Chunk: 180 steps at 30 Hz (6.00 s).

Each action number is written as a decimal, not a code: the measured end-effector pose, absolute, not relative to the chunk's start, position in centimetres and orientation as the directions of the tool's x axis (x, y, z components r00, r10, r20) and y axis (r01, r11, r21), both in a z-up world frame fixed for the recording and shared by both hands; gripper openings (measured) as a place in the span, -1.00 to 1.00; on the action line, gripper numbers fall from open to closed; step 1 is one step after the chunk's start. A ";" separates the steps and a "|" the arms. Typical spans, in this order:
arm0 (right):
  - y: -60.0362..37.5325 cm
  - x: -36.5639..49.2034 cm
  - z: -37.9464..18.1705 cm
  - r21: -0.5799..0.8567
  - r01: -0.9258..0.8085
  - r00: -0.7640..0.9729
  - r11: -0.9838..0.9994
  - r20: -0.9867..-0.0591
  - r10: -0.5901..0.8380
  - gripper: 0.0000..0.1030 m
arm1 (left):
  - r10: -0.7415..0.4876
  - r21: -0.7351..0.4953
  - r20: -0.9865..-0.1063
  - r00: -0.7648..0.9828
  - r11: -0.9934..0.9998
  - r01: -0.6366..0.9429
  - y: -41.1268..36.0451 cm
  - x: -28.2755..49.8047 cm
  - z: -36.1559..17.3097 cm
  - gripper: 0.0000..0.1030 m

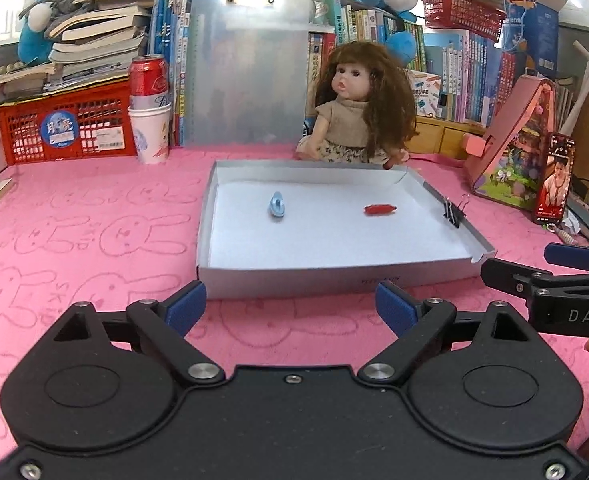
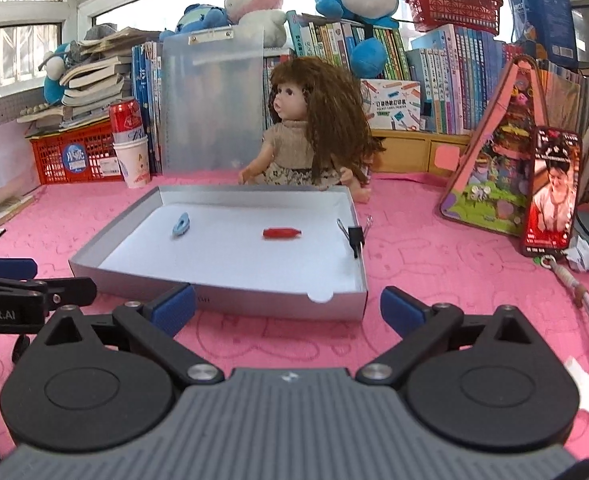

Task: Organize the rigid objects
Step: 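Withdraw both tools from the tray back toward the remaining items, then grasp a black round lid with the left tool while the right tool grasps another, then carry the black lid in the left tool while the right tool carries its lid over the tray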

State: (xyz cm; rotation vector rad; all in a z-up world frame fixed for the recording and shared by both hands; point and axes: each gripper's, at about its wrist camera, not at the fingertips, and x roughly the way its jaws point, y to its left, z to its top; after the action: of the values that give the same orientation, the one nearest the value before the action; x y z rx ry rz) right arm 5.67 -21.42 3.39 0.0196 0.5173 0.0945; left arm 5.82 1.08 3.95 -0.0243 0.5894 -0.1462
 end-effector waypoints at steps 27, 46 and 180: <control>-20.5 1.2 -0.2 0.010 -0.070 0.867 0.998 -0.494 0.065 0.99 | -0.119 -0.120 -0.548 0.828 0.991 0.063 3.6 1.2 0.4 0.76; -22.5 -0.9 -0.9 0.023 -0.017 0.872 1.000 -0.489 0.026 0.71 | -0.054 -0.128 -0.537 0.842 0.992 -0.018 6.1 -0.4 0.1 0.31; -23.0 24.9 7.0 0.184 -0.158 0.746 0.970 -0.622 0.239 -0.27 | -0.213 -0.125 -0.683 0.698 0.976 0.176 0.5 26.7 7.1 -0.42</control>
State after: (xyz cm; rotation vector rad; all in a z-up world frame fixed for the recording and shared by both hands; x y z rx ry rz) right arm 24.93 -23.05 6.98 0.1224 0.6965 0.2176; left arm 26.73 0.47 7.05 -0.0512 0.7675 -0.2172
